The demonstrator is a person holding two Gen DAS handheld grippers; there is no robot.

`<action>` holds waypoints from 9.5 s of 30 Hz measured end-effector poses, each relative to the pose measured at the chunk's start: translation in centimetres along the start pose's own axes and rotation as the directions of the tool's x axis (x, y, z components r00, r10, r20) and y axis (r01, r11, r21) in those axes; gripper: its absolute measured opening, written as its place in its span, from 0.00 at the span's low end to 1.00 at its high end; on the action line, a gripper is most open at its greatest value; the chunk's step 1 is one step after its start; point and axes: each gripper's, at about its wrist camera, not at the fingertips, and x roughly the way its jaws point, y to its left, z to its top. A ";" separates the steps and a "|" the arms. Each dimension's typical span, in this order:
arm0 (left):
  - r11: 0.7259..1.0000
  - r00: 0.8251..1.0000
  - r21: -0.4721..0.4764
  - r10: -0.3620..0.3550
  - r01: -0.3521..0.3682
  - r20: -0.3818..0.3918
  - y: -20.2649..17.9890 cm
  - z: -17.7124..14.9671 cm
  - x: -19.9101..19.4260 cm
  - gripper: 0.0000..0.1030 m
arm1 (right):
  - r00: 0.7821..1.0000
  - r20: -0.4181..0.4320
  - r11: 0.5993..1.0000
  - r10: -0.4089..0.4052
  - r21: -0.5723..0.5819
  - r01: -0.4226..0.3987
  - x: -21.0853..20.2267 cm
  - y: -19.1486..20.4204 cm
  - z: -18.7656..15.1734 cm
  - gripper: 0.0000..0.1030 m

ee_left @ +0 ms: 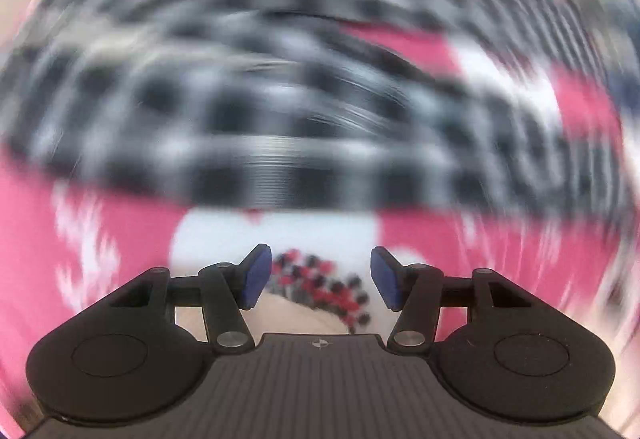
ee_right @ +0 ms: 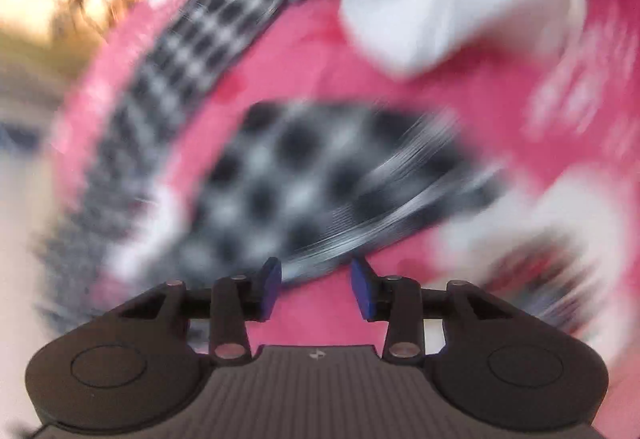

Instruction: Fold clothes

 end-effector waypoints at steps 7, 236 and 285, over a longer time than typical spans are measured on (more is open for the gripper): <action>0.796 0.991 -0.592 -0.086 0.129 0.100 11.9 -0.1 -1.3 0.53 | 0.999 -0.026 0.946 0.033 0.325 -0.022 7.4 0.1 -2.3 0.31; 0.937 0.993 0.328 0.113 -0.118 0.035 -9.4 -0.1 6.6 0.46 | 0.994 0.113 0.733 -0.012 -0.675 0.085 9.5 5.0 -4.9 0.44; 0.921 0.981 0.340 0.183 -0.191 0.058 -13.6 1.1 9.9 0.54 | 0.912 0.380 0.910 -0.154 -0.306 0.281 -2.3 -6.7 2.8 0.57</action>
